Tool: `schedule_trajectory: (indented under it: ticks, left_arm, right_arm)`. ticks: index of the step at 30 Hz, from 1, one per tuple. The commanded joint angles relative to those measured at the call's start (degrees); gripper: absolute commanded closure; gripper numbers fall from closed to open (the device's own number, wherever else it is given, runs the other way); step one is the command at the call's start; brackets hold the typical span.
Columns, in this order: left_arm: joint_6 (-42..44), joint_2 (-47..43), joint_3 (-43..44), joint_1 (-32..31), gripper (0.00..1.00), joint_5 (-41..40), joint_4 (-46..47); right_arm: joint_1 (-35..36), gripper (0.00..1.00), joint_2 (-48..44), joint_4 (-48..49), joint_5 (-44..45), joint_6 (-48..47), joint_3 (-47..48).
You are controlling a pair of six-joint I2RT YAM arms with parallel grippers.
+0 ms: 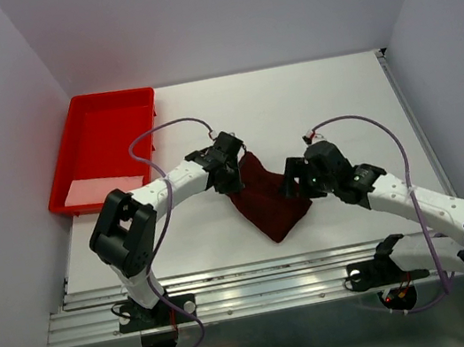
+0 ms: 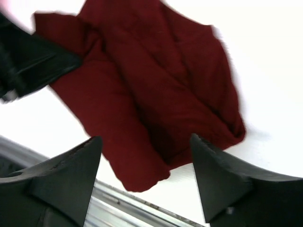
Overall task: Roll the t-shirts
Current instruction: Roll the T-shirt to the center of the board.
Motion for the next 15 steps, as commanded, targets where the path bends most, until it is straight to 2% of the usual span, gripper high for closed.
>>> schedule_trajectory:
  ticks: [1,11,13,15]
  left_arm:
    - [1.8,0.2,2.2,0.3,1.0,0.7,1.3]
    - [1.9,0.5,2.2,0.5,1.0,0.9,1.6]
    - [1.8,0.7,2.1,0.5,1.0,1.0,1.7]
    - [1.6,0.8,2.1,0.5,1.0,1.0,1.8]
  right_arm:
    - [-0.5,0.17,0.6,0.5,-8.2,-3.7,1.8]
    - [0.0,0.11,6.2,4.6,-18.0,-7.4,0.1]
    - [0.6,0.11,6.8,5.7,-19.5,-7.7,-0.5]
    - [1.2,0.16,7.4,6.8,-20.7,-7.8,-1.0]
